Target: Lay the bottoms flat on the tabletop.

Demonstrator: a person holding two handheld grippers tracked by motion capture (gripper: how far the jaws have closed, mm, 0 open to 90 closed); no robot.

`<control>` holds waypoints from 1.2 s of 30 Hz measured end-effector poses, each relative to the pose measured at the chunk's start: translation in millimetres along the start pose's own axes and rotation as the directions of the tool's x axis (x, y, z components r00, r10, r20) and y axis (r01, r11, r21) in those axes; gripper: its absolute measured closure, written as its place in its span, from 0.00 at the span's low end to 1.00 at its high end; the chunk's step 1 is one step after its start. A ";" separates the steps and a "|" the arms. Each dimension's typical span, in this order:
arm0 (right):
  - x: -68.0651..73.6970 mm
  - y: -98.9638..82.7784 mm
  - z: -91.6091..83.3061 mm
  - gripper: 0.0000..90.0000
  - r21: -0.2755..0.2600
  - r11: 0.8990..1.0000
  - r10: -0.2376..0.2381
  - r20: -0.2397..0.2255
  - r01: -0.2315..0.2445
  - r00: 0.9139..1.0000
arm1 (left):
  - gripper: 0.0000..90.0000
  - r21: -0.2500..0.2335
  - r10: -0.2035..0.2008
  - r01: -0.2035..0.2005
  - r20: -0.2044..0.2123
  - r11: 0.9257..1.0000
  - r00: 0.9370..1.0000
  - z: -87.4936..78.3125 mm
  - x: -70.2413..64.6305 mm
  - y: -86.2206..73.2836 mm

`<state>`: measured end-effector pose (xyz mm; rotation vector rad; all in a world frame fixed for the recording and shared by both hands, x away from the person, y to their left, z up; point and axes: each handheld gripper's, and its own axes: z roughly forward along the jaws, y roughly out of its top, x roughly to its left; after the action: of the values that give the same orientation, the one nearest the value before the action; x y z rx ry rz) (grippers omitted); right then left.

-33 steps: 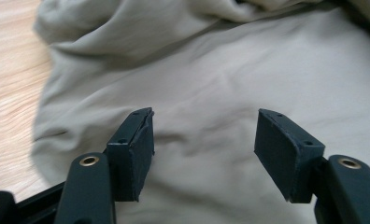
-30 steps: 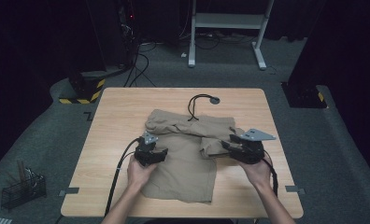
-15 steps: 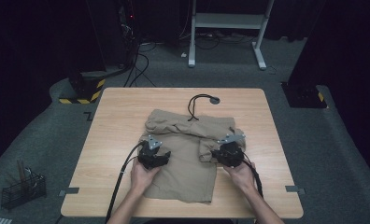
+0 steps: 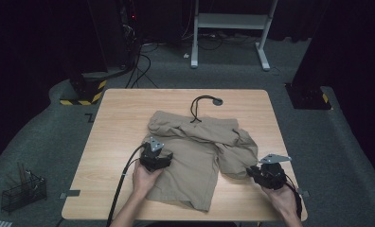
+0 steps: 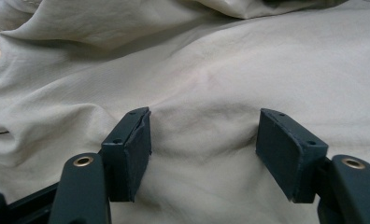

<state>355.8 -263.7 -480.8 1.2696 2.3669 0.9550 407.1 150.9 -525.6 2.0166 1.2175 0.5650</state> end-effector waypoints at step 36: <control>27.6 76.5 64.4 0.98 -0.094 0.994 -0.047 0.015 0.049 0.999 | 0.40 -0.002 -0.070 0.070 -0.086 0.998 0.994 17.7 27.1 14.8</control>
<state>422.3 -184.2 -475.4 1.1751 2.3022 1.0279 440.0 164.3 -525.8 1.9601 1.3344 0.6221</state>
